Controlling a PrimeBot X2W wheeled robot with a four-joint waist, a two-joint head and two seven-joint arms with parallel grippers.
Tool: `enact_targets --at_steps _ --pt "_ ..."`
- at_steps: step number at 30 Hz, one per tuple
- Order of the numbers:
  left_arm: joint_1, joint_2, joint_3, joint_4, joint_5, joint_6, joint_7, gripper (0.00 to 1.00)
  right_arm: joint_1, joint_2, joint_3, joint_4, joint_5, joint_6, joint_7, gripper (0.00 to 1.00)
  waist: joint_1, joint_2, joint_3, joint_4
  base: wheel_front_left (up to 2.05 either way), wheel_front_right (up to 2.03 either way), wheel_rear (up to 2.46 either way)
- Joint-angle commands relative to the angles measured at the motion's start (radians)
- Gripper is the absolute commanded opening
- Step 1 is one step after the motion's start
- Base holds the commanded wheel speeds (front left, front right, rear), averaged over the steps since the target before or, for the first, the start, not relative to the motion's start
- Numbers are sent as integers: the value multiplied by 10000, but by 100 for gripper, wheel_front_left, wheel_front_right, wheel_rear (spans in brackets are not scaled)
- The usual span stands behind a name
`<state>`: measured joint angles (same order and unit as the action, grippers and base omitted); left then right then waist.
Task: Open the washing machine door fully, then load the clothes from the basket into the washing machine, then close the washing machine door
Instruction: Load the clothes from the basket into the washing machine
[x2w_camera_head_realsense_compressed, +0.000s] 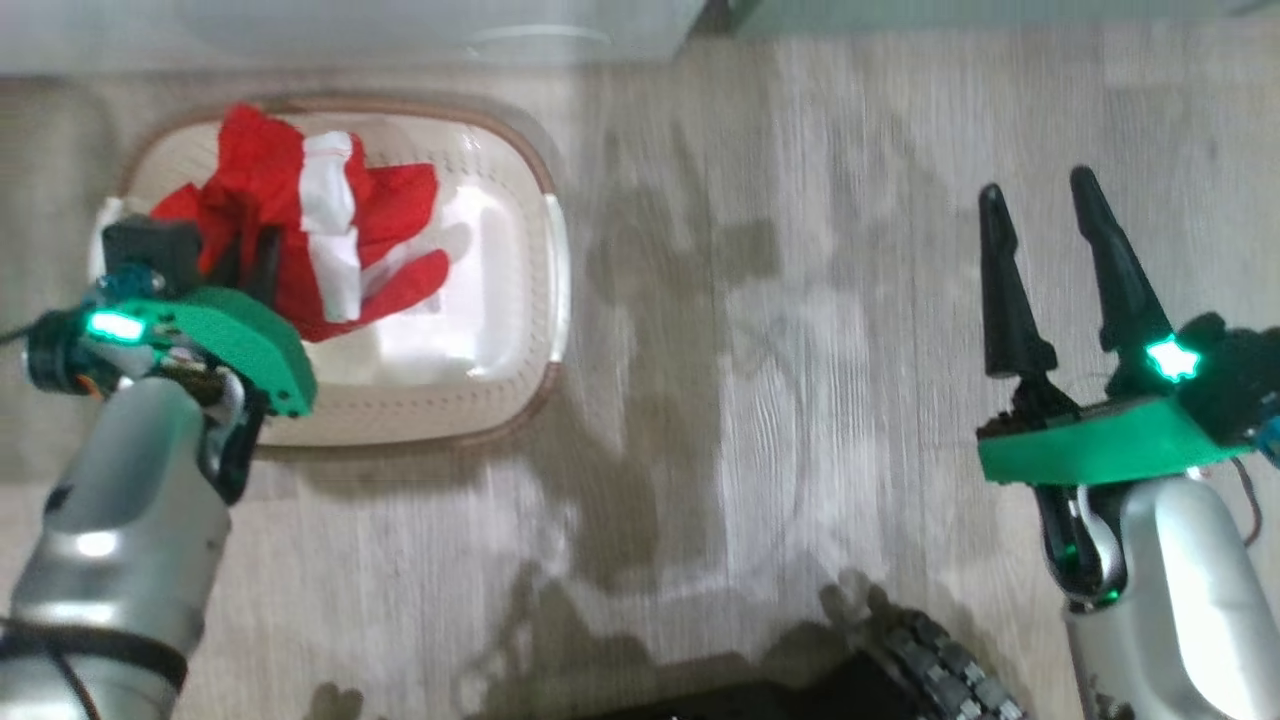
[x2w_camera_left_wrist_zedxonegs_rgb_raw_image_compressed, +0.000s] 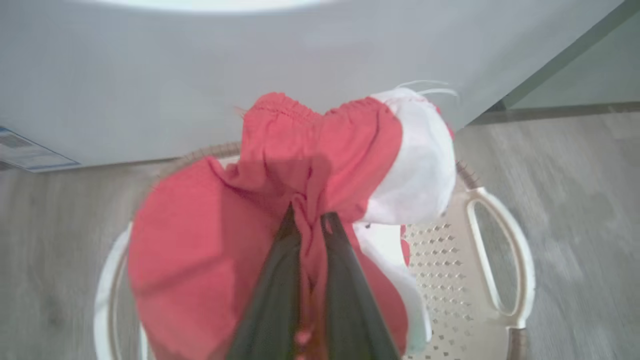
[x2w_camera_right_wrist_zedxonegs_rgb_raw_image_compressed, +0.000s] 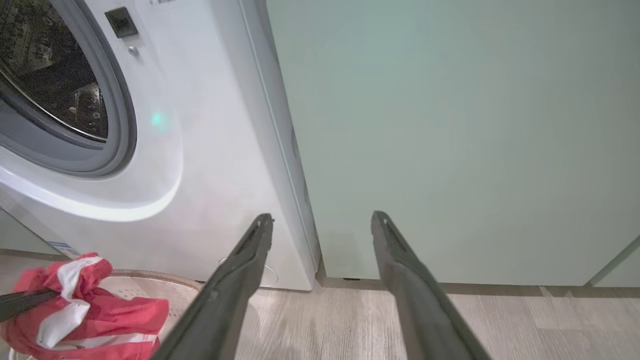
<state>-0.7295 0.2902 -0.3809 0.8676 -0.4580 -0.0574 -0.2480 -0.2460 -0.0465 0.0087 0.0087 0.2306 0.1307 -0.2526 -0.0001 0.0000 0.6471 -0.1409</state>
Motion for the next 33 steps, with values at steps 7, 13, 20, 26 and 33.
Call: enact_targets --at_steps 7,13,20,26,33 --pt "1718 444 709 -3081 46 757 -134 0 695 -37 -260 -135 -295 0 0 100 1 0 -1734 713 0 0 0" --pt "2950 624 922 -5467 74 1373 -100 0 965 -37 -472 -192 -424 0 286 100 1 0 -2768 937 0 0 0" --pt "4166 720 1060 -7584 59 2064 126 0 1370 -37 -517 -259 -552 0 651 100 1 0 -3942 1014 0 0 0" --pt "5305 744 1108 -8830 50 2536 187 0 1894 -37 -394 -421 -543 0 917 100 1 0 -4773 938 0 0 0" --pt "6329 675 1059 -9700 147 3059 236 0 2601 -37 -432 -717 -486 0 1194 100 1 0 -5461 948 0 0 0"
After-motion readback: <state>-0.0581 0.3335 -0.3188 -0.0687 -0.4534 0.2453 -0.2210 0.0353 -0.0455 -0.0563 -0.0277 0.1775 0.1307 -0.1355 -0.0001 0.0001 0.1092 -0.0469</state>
